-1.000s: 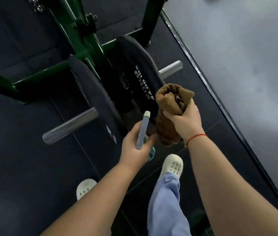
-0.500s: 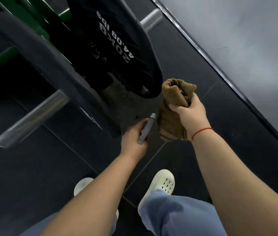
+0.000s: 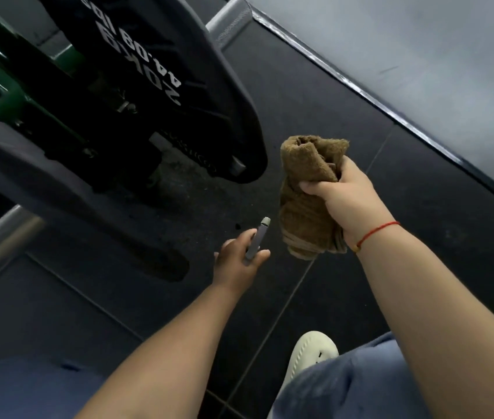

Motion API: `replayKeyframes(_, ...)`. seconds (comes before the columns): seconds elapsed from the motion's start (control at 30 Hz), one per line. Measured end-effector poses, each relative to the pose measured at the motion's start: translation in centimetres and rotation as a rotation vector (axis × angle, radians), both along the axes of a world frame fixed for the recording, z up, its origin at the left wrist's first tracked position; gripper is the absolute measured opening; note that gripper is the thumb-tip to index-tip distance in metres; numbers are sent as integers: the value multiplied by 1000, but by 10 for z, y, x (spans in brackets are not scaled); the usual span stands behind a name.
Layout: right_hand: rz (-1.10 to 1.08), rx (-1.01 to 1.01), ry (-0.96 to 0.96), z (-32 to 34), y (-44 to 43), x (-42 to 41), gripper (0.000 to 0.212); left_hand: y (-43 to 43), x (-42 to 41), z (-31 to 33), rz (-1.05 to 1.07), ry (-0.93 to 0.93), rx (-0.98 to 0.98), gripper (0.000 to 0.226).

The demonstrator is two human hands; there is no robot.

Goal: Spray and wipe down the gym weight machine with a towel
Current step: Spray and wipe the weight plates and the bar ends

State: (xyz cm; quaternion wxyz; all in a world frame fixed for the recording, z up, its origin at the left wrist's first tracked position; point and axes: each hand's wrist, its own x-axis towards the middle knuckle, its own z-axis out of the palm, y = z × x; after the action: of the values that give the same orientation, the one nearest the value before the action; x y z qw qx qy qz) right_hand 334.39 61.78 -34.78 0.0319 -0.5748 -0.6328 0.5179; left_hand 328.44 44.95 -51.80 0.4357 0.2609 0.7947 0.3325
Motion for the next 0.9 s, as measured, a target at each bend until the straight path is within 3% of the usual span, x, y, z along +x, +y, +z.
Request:
replayKeyframes(0.2,78,126,31,-10,15,-19,61,17,0,-26,-71,-32,50,45)
replayKeyframes(0.47,274,161,34,-18,24,-37,61,5,-4,-28,-215,-28,-76,50)
replayKeyframes(0.63,237,152,33,-11,36,-34,72,0,-13,-6,-373,-22,-222,88)
replayKeyframes(0.7,242,122,41,-5,41,-35,73,4,-16,12,-361,-34,-267,88)
replayKeyframes(0.77,253,90,67,2,43,-33,70,13,-16,38,-240,-34,-199,75)
replayKeyframes(0.9,252,92,164,18,45,-30,60,40,-18,115,303,41,222,29)
